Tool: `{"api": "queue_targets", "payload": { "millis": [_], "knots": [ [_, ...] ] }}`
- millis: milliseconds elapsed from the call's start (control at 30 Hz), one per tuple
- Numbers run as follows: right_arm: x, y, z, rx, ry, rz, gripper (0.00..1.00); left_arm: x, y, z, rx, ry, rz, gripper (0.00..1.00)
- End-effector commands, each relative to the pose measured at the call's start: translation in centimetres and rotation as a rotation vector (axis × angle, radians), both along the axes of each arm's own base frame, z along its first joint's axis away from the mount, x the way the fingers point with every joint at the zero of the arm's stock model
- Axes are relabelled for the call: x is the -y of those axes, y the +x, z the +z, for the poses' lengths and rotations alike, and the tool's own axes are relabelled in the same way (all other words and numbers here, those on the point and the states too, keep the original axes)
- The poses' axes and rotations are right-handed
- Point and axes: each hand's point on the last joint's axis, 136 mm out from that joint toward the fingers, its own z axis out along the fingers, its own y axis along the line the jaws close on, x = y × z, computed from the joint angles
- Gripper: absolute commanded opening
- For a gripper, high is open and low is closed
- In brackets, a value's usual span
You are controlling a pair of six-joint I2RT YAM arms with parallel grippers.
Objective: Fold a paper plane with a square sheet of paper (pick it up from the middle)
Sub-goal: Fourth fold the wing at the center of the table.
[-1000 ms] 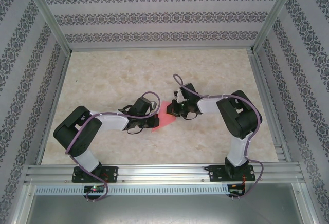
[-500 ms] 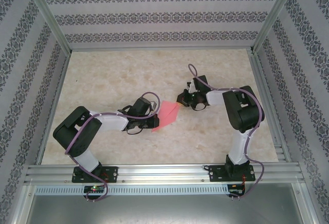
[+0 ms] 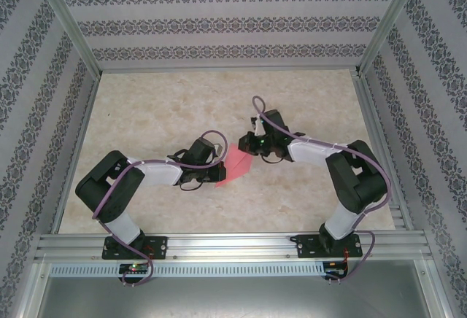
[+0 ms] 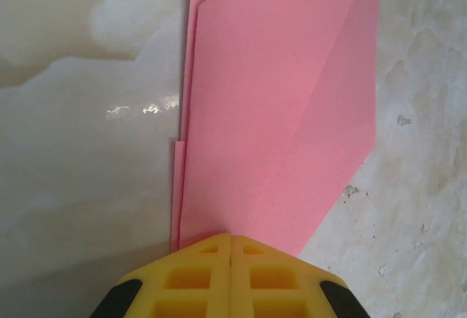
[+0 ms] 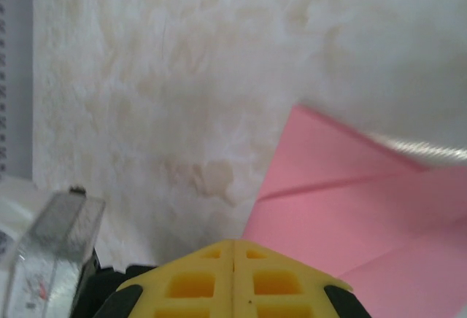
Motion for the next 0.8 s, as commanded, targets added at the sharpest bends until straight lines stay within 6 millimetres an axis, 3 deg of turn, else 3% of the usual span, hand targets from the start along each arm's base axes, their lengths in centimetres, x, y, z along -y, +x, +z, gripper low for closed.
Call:
{"api": "queue_targets", "payload": {
  "millis": [0, 367, 533, 767],
  "knots": [
    [-1.5, -1.4, -1.8, -0.033, -0.026, 0.027, 0.05, -2.9, -4.3, -4.2, -0.183, 0.148, -0.031, 0.0],
    [-3.3, -4.1, -5.6, -0.126, 0.014, 0.043, 0.0, -2.5, -4.3, -3.2, -0.155, 0.108, -0.034, 0.0],
    [-2.4, -4.5, -7.6, -0.167, -0.047, 0.015, 0.0, -1.6, -3.6, -1.2, -0.109, 0.049, -0.043, 0.0],
    [-1.5, -4.5, -8.2, -0.17, -0.105, 0.001, 0.0, -1.0, -3.9, 1.9, -0.073, -0.031, -0.057, 0.01]
  ]
}}
